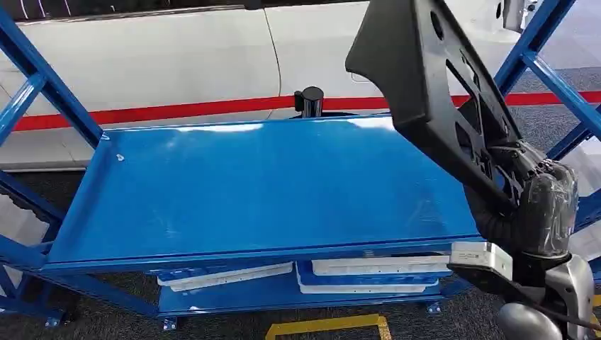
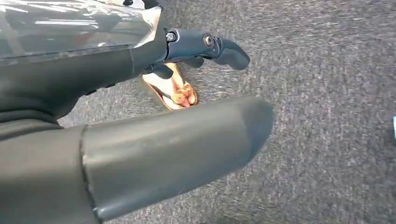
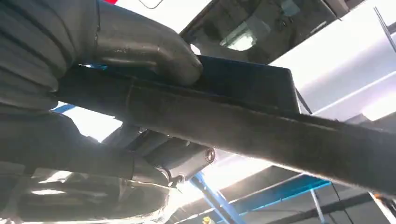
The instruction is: Take the parts from the cabinet and place them on the table.
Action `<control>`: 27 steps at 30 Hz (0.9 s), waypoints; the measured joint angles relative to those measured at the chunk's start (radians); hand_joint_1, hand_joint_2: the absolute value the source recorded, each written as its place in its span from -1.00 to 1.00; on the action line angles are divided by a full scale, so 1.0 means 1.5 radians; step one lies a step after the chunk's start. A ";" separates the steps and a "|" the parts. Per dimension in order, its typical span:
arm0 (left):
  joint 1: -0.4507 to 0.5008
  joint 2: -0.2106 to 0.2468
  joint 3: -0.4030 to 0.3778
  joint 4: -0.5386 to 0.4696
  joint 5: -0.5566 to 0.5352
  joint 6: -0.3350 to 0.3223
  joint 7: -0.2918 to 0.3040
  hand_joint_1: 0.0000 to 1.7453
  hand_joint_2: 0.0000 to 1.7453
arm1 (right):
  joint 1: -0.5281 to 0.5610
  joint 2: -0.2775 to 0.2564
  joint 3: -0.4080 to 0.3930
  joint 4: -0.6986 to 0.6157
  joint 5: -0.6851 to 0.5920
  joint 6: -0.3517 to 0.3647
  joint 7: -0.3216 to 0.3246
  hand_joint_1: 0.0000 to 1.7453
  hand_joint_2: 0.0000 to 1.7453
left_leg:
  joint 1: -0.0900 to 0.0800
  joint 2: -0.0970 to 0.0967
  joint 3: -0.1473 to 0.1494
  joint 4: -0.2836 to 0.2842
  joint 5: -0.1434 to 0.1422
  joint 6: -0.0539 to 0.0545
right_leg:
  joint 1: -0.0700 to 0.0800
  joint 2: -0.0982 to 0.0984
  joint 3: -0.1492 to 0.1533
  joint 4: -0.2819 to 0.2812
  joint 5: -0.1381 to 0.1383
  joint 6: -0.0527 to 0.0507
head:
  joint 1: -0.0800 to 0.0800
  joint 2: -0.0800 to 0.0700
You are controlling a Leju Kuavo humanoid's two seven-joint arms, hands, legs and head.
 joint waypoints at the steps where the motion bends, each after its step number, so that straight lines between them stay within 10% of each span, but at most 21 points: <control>1: 0.000 0.000 0.000 0.000 0.000 0.000 0.001 -1.00 -1.00 | 0.005 0.006 -0.001 -0.006 0.003 0.000 0.000 0.74 1.00 | 0.003 0.000 -0.011 0.040 -0.012 -0.004 | 0.000 0.000 -0.005 0.000 0.004 0.001 | 0.000 0.000; 3: -0.001 0.000 0.000 -0.001 -0.001 0.000 0.002 -1.00 -1.00 | 0.012 0.013 -0.004 -0.011 0.007 0.000 -0.001 0.74 1.00 | 0.008 0.001 0.015 0.012 0.013 -0.007 | -0.002 0.000 -0.014 0.001 0.011 0.006 | 0.000 0.000; 5: -0.003 0.001 0.000 -0.001 0.000 0.000 0.006 -1.00 -1.00 | 0.016 0.023 -0.006 -0.014 0.015 0.001 -0.004 0.74 1.00 | 0.014 0.001 0.094 -0.111 0.063 -0.009 | -0.005 0.002 -0.018 0.001 0.017 0.013 | 0.000 0.000; 7: -0.006 0.001 0.000 -0.001 0.000 0.001 0.010 -1.00 -1.00 | 0.020 0.029 -0.006 -0.019 0.021 0.001 -0.007 0.74 1.00 | 0.009 -0.004 0.135 -0.175 0.064 -0.004 | 0.001 0.002 -0.023 0.003 0.023 0.022 | 0.000 0.000; 11: -0.005 0.001 0.000 -0.001 0.005 0.005 0.014 -1.00 -1.00 | 0.019 0.046 -0.004 -0.019 0.038 0.010 -0.012 0.74 1.00 | 0.005 -0.004 0.112 -0.178 0.080 0.023 | -0.001 0.002 -0.028 -0.002 0.038 0.045 | 0.002 0.000; 15: -0.005 0.001 0.001 -0.001 0.007 0.006 0.014 -1.00 -1.00 | 0.015 0.057 -0.003 -0.017 0.045 0.019 -0.012 0.74 1.00 | 0.001 0.001 0.086 -0.178 0.100 0.042 | 0.001 0.002 -0.091 0.157 -0.072 0.026 | 0.004 0.000; 17: -0.003 0.000 0.001 -0.001 0.012 0.006 0.015 -1.00 -1.00 | 0.008 0.063 0.000 -0.014 0.052 0.030 -0.010 0.74 1.00 | -0.004 0.004 0.072 -0.177 0.111 0.044 | 0.002 0.002 -0.101 0.222 -0.090 0.032 | 0.004 0.000; 20: -0.001 0.000 0.001 -0.001 0.017 0.006 0.016 -1.00 -1.00 | -0.010 0.070 0.004 -0.007 0.054 0.040 -0.008 0.74 1.00 | -0.010 0.003 0.063 -0.176 0.123 0.042 | 0.005 0.002 -0.002 0.094 -0.043 0.042 | 0.004 0.000; 22: 0.000 -0.002 0.001 -0.001 0.018 0.011 0.020 -1.00 -1.00 | -0.023 0.072 0.006 -0.003 0.052 0.042 -0.009 0.74 1.00 | -0.015 0.003 0.059 -0.174 0.129 0.038 | 0.014 0.001 0.071 -0.014 -0.043 0.028 | 0.004 0.000; 25: 0.003 -0.003 0.003 -0.001 0.021 0.024 0.034 -1.00 -1.00 | -0.033 0.077 0.009 0.007 0.049 0.047 -0.012 0.74 1.00 | -0.014 0.004 0.056 -0.174 0.140 0.029 | 0.019 0.002 0.064 -0.018 -0.039 0.024 | 0.004 0.000; 27: 0.004 -0.004 0.007 -0.001 0.028 0.033 0.041 -1.00 -1.00 | -0.043 0.086 0.014 0.016 0.049 0.048 -0.012 0.74 1.00 | -0.012 -0.001 0.048 -0.163 0.128 0.021 | 0.001 -0.001 0.060 -0.023 -0.029 0.013 | 0.004 0.000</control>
